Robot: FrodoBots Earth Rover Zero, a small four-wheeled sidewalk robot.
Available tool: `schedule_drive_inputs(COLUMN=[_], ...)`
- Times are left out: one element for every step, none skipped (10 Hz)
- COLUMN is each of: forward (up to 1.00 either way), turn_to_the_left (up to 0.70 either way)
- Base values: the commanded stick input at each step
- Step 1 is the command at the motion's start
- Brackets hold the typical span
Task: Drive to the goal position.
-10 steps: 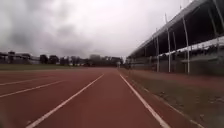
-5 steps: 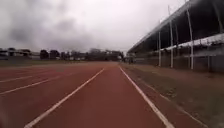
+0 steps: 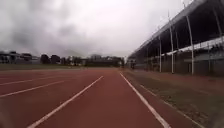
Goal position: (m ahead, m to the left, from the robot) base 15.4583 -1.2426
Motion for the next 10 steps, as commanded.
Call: schedule_drive_inputs(forward=[0.7, 0.7, 0.7, 0.7, 0.7, 0.7, 0.7, 0.7, 0.7, 0.7], turn_to_the_left=[0.0, 0.0, 0.0, 0.0, 0.0, 0.0, 0.0, 0.0, 0.0, 0.0])
